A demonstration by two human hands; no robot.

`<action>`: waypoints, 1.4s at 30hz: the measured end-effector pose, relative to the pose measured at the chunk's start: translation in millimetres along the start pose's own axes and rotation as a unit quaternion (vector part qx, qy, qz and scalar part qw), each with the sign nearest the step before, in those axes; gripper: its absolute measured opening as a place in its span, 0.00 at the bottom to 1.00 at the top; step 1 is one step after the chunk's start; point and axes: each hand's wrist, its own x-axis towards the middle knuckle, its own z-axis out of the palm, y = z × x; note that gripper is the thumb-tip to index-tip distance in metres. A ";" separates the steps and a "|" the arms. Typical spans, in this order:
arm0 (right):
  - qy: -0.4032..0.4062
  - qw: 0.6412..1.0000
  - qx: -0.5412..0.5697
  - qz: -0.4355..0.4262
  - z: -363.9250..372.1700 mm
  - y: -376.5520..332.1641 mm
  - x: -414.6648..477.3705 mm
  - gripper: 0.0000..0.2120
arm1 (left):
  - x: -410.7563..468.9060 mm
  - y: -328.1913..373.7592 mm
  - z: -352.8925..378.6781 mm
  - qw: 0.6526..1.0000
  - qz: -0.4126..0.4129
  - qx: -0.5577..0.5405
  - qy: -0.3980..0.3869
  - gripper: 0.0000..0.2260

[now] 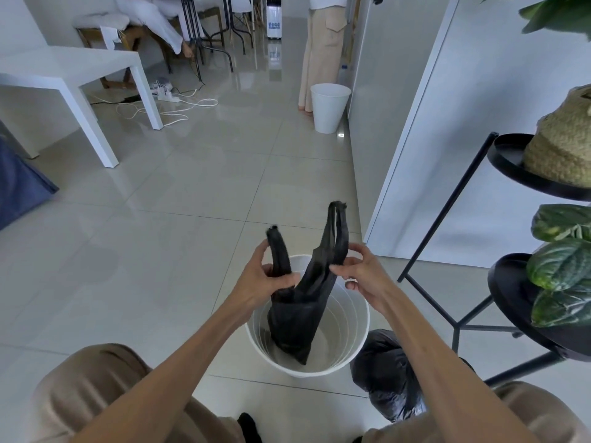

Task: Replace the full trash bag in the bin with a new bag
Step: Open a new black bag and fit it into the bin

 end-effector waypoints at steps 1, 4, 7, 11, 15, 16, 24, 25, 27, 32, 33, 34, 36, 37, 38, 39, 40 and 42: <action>-0.021 1.000 -0.019 0.002 -2.3 -0.1 0.7 0.35 | 0.2 1.8 -5.5 0.998 -0.014 0.019 -0.061 0.42; -0.062 0.994 -0.085 0.009 -3.3 -1.8 -0.7 0.37 | 2.1 7.1 -16.2 0.979 -0.044 0.113 -0.166 0.43; -0.112 0.979 -0.172 0.013 3.4 -0.6 -4.2 0.36 | 1.3 15.2 -15.3 0.956 -0.059 0.201 -0.205 0.29; -0.173 0.956 -0.237 0.032 1.9 2.7 -5.1 0.25 | 2.0 18.3 -20.1 0.929 -0.104 0.237 -0.264 0.21; -0.135 0.961 -0.240 0.034 -9.8 5.4 -4.1 0.07 | 0.1 16.2 -30.0 0.926 -0.137 0.194 -0.294 0.15; -0.107 0.964 -0.242 0.026 -12.0 5.8 -4.0 0.03 | -0.8 16.9 -30.2 0.930 -0.130 0.198 -0.280 0.11; 0.106 0.990 -0.088 -0.027 -17.1 14.3 3.5 0.10 | -3.6 12.3 -17.6 0.955 -0.043 0.216 -0.199 0.29; 0.099 0.991 -0.088 -0.024 -13.7 14.6 3.8 0.10 | -5.2 11.8 -10.8 0.957 -0.035 0.200 -0.205 0.30; 0.093 0.991 -0.091 -0.014 -6.7 16.1 4.5 0.12 | -5.6 7.0 4.6 0.959 0.002 0.192 -0.209 0.28; 0.122 0.992 -0.036 -0.007 -10.2 15.3 6.0 0.14 | -1.8 -10.4 15.5 0.907 0.112 0.340 -0.223 0.36; 0.128 0.992 -0.024 -0.003 -13.0 15.3 5.0 0.13 | -2.1 -15.5 14.2 0.879 0.131 0.398 -0.226 0.32; 0.131 0.991 -0.015 0.000 -14.5 14.9 4.2 0.12 | -3.2 -18.8 13.5 0.851 0.142 0.453 -0.226 0.27; 0.131 0.991 0.000 0.005 -16.5 15.3 4.7 0.12 | -4.1 -27.2 12.2 0.823 0.142 0.506 -0.215 0.13; 0.129 0.992 0.009 0.009 -17.4 16.0 6.2 0.12 | -3.5 -32.1 10.6 0.833 0.132 0.498 -0.203 0.09; 0.125 0.992 0.020 0.015 -18.0 16.0 7.0 0.13 | -3.1 -35.6 8.5 0.850 0.117 0.480 -0.184 0.09; 0.117 0.992 0.035 0.020 -18.5 16.0 7.6 0.14 | -2.5 -37.5 7.2 0.873 0.107 0.447 -0.162 0.09; 0.104 0.993 0.053 0.024 -19.2 15.8 8.1 0.14 | -4.4 -36.2 7.6 0.900 0.090 0.405 -0.136 0.08; 0.073 0.993 0.089 0.027 -20.6 13.9 7.8 0.15 | -10.3 -30.2 10.7 0.951 0.048 0.298 -0.071 0.07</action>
